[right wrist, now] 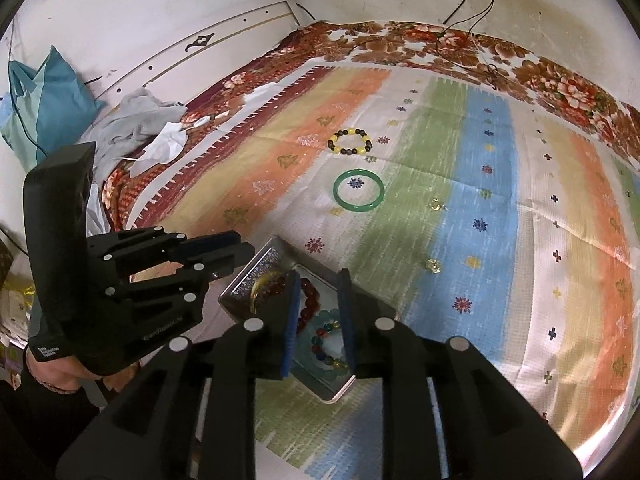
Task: Organize jewelry
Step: 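Carry the gold bangle and multicolour bracelet over the silver tin and open both tools, then move the left tool to the green jade bangle while the right tool approaches the gold pendant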
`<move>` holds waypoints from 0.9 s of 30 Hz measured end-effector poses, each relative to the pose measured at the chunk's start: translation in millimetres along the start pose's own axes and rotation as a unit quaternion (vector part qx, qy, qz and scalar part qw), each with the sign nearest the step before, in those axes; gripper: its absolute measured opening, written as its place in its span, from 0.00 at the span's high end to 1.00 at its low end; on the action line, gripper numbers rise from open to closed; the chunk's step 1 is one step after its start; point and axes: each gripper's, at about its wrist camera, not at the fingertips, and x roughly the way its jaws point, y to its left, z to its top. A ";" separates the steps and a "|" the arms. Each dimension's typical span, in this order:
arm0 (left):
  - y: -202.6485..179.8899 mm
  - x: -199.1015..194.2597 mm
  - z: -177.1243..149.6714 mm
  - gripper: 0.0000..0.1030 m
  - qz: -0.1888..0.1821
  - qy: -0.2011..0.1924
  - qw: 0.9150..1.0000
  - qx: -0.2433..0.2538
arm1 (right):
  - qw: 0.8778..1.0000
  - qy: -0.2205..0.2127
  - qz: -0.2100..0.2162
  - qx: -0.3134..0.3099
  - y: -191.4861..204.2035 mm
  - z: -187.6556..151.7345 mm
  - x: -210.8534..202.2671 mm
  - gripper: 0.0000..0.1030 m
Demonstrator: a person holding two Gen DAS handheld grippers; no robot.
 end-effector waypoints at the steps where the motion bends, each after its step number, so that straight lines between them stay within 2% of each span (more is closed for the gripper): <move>1: -0.1 0.1 -0.2 0.85 0.001 0.000 1.000 -0.001 | 1.000 0.001 0.000 0.001 -1.3 -0.6 0.9 0.80; 7: 2.7 0.9 -1.7 0.80 0.007 -0.001 1.000 -0.003 | 1.000 0.003 -0.004 0.004 -6.6 -2.1 2.9 0.80; 27: 27.5 13.8 19.7 0.80 0.033 0.002 0.999 -0.007 | 0.999 0.009 -0.031 0.035 -57.4 3.9 16.2 0.80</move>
